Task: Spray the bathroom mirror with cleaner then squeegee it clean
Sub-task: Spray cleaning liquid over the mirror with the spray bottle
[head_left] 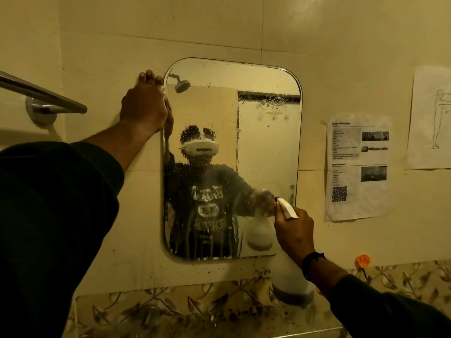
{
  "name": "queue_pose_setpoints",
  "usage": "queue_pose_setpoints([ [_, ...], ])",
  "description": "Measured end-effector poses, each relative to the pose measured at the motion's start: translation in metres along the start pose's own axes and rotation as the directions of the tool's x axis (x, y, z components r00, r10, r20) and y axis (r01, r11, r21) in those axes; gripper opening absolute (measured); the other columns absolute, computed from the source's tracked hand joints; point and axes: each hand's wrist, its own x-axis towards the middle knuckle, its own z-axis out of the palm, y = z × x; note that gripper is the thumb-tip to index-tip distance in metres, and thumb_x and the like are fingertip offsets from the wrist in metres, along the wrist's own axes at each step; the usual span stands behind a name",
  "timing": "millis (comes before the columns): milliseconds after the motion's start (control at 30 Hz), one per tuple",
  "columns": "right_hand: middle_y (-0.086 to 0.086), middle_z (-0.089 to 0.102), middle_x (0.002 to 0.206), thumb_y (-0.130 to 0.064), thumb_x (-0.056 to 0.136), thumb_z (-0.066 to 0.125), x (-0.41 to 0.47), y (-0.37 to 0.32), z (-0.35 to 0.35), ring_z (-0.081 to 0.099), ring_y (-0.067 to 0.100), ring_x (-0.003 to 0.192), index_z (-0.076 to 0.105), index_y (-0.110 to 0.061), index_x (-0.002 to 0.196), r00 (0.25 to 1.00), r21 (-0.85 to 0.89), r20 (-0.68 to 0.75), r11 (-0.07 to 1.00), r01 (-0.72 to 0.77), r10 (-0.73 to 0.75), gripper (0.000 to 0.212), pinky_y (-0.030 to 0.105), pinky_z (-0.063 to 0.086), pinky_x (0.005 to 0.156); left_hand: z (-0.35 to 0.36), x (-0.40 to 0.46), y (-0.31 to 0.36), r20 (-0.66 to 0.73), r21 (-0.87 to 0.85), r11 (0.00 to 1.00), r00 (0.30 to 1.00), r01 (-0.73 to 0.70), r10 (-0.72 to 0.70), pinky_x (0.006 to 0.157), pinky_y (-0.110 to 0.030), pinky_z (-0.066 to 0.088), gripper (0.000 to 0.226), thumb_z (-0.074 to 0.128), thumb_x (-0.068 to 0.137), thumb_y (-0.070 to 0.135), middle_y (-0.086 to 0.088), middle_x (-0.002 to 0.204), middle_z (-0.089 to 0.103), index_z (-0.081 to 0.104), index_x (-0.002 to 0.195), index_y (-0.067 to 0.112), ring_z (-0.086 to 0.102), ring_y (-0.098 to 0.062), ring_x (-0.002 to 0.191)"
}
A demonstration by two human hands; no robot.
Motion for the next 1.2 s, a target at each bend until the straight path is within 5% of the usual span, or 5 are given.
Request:
queue_pose_setpoints([
  [267, 0.004, 0.065, 0.075, -0.029, 0.098, 0.055, 0.003, 0.008, -0.009, 0.058, 0.008, 0.066, 0.070, -0.010, 0.098, 0.996, 0.060, -0.081, 0.997, -0.044, 0.049, 0.024, 0.016, 0.038, 0.054, 0.001, 0.001, -0.001, -0.002, -0.021, 1.000, 1.000, 0.006, -0.006, 0.101, -0.052, 0.047, 0.031, 0.042, 0.104, 0.017, -0.026, 0.133, 0.054, 0.058, 0.125, 0.001, 0.051, -0.042, 0.126],
  [433, 0.011, 0.068, 0.071, -0.035, 0.096, 0.057, 0.004, 0.017, -0.012, 0.064, 0.026, 0.064, 0.072, -0.009, 0.088, 0.992, 0.014, -0.043, 0.993, -0.119, 0.119, 0.030, 0.023, 0.042, 0.052, 0.002, 0.001, -0.002, 0.000, -0.030, 1.000, 1.000, 0.009, -0.009, 0.099, -0.052, 0.049, 0.031, 0.042, 0.104, 0.017, -0.025, 0.132, 0.055, 0.058, 0.125, 0.001, 0.054, -0.042, 0.123],
  [667, 0.010, 0.070, 0.079, -0.032, 0.098, 0.054, -0.001, 0.015, -0.011, 0.065, 0.024, 0.073, 0.071, -0.011, 0.099, 0.991, 0.013, 0.013, 0.991, -0.135, 0.135, 0.028, 0.026, 0.047, 0.061, 0.001, 0.002, -0.002, 0.006, -0.034, 0.999, 1.000, 0.014, -0.014, 0.103, -0.053, 0.043, 0.033, 0.041, 0.103, 0.015, -0.024, 0.137, 0.051, 0.059, 0.127, 0.002, 0.047, -0.041, 0.130],
  [933, 0.001, 0.066, 0.065, -0.034, 0.095, 0.059, -0.015, 0.024, -0.007, 0.060, 0.014, 0.058, 0.073, -0.009, 0.084, 0.989, -0.110, 0.078, 0.987, -0.115, 0.124, 0.030, 0.013, 0.036, 0.045, 0.003, 0.001, -0.003, 0.010, -0.045, 0.999, 1.000, 0.001, -0.001, 0.103, -0.053, 0.045, 0.032, 0.042, 0.103, 0.016, -0.024, 0.136, 0.052, 0.059, 0.127, 0.002, 0.048, -0.040, 0.129],
  [1200, 0.002, 0.068, 0.068, -0.027, 0.095, 0.060, -0.032, 0.008, 0.000, 0.066, 0.020, 0.065, 0.064, -0.031, 0.082, 0.988, 0.086, 0.155, 0.996, -0.015, 0.002, 0.014, 0.020, 0.051, 0.054, 0.000, 0.002, -0.002, 0.030, -0.010, 1.000, 1.000, 0.004, -0.003, 0.103, -0.054, 0.045, 0.034, 0.040, 0.104, 0.017, -0.025, 0.138, 0.051, 0.057, 0.129, 0.002, 0.048, -0.042, 0.128],
])
